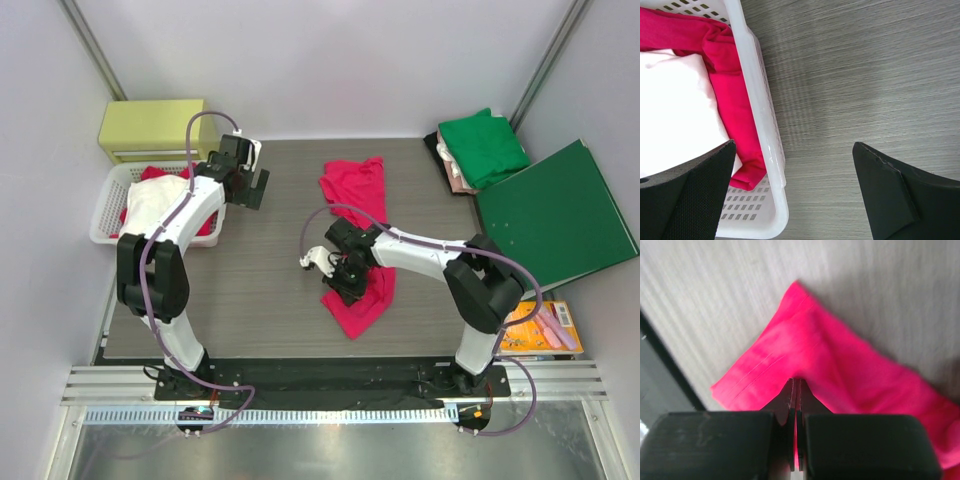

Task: Fold and stack the t-shirts
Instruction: Rotate the tshirt 90 degrees

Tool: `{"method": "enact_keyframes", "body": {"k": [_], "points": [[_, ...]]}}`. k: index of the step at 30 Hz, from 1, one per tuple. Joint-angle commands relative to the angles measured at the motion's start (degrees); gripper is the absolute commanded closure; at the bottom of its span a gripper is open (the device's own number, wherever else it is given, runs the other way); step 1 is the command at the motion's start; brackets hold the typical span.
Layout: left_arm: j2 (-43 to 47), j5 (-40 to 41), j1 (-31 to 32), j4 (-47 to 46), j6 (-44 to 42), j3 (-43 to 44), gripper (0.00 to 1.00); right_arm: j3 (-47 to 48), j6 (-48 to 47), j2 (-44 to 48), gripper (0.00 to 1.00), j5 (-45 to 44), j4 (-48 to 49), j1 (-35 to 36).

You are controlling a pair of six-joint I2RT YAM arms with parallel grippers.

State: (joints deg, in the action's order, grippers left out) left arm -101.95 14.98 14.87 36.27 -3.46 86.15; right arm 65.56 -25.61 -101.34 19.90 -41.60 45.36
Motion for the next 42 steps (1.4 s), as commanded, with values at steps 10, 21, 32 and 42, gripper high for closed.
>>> {"method": "enact_keyframes", "body": {"k": [10,21,32,42], "points": [[2.3,0.9,-0.4,-2.2,-0.9,-0.1,0.00,-2.0,-1.9,5.0,0.99,4.8,-2.7,-0.8],[1.5,0.9,-0.4,-1.6,-0.8,0.7,0.00,-9.1,-1.8,22.0,0.99,5.5,-11.2,-1.8],[4.5,-6.5,-0.5,-2.2,2.5,-5.1,0.00,-3.8,7.1,17.2,0.77,-10.2,3.0,-9.2],[3.3,-4.9,-0.5,-1.6,1.9,-3.4,0.00,0.4,5.1,10.1,0.83,-2.9,4.5,-5.0]]}}
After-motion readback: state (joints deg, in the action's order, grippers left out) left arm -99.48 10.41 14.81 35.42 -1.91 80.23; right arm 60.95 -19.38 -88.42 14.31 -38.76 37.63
